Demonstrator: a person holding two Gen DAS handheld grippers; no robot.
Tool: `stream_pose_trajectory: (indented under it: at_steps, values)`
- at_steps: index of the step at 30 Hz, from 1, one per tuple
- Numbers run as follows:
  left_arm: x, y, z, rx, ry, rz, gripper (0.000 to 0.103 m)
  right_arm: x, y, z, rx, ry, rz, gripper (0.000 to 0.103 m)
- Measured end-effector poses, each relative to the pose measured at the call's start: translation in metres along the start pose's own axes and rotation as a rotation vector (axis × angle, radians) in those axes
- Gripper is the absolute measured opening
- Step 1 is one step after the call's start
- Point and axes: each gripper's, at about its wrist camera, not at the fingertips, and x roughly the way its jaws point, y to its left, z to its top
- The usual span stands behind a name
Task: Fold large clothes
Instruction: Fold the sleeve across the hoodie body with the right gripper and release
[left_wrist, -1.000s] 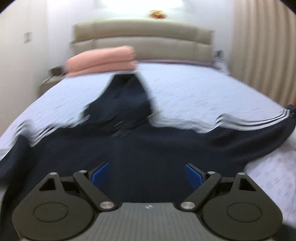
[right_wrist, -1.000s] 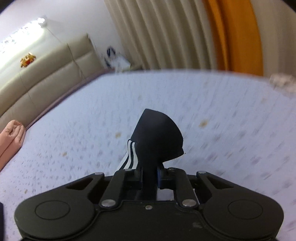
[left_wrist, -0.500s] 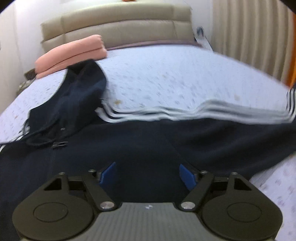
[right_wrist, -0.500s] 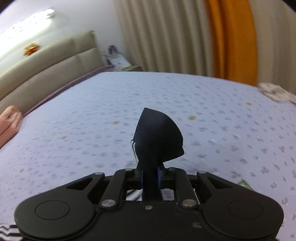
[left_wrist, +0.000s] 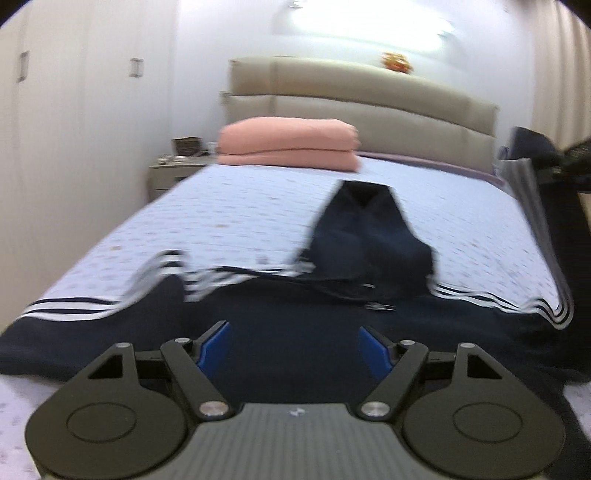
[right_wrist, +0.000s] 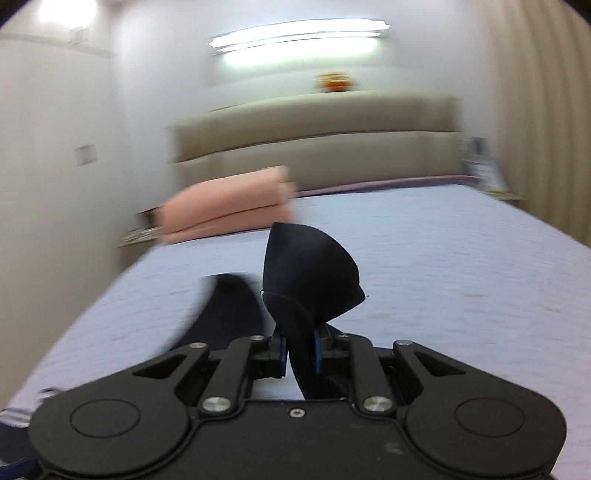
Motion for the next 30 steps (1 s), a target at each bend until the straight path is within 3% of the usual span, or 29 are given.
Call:
stream_pose_trajectory:
  at_steps: [4, 6, 7, 8, 11, 15, 18, 20, 22, 24, 26, 28, 30]
  values:
    - [-0.014, 0.051, 0.002, -0.065, -0.015, 0.037, 0.077, 0.025, 0.107, -0.024, -0.074, 0.034, 0.129, 0.02]
    - [-0.019, 0.069, 0.0, -0.087, -0.015, 0.052, 0.077, 0.04, 0.149, -0.044, -0.111, 0.076, 0.199, 0.031]
    - [-0.019, 0.078, 0.0, -0.094, -0.009, 0.059, 0.077, 0.048, 0.165, -0.055, -0.137, 0.11, 0.246, 0.054]
    - [-0.021, 0.085, -0.002, -0.095, -0.004, 0.062, 0.077, 0.053, 0.18, -0.066, -0.168, 0.155, 0.303, 0.063]
    - [-0.016, 0.095, -0.008, -0.083, 0.028, 0.061, 0.077, 0.054, 0.188, -0.087, -0.219, 0.231, 0.389, 0.063]
    - [-0.009, 0.099, -0.012, -0.102, 0.061, -0.015, 0.077, 0.048, 0.126, -0.072, -0.199, 0.222, 0.288, 0.059]
    - [0.001, 0.087, -0.007, -0.104, 0.087, -0.124, 0.076, 0.043, 0.073, -0.068, -0.206, 0.216, 0.086, 0.045]
    - [0.01, 0.071, -0.003, -0.086, 0.091, -0.207, 0.076, 0.041, 0.04, -0.075, -0.181, 0.244, 0.012, 0.032]
    - [0.024, 0.052, 0.002, -0.059, 0.091, -0.276, 0.076, 0.043, 0.017, -0.085, -0.17, 0.286, -0.031, 0.029]
    - [0.047, 0.033, 0.003, -0.05, 0.132, -0.269, 0.069, 0.049, 0.004, -0.102, -0.164, 0.346, -0.056, 0.025]
    - [0.069, 0.025, -0.002, -0.033, 0.166, -0.212, 0.067, 0.056, 0.001, -0.122, -0.161, 0.407, -0.094, 0.024]
    - [0.095, 0.024, -0.011, -0.017, 0.251, -0.16, 0.067, 0.065, -0.001, -0.141, -0.157, 0.477, -0.134, 0.024]
    - [0.116, 0.027, -0.023, -0.031, 0.336, -0.147, 0.063, 0.063, -0.003, -0.146, -0.168, 0.456, -0.129, 0.024]
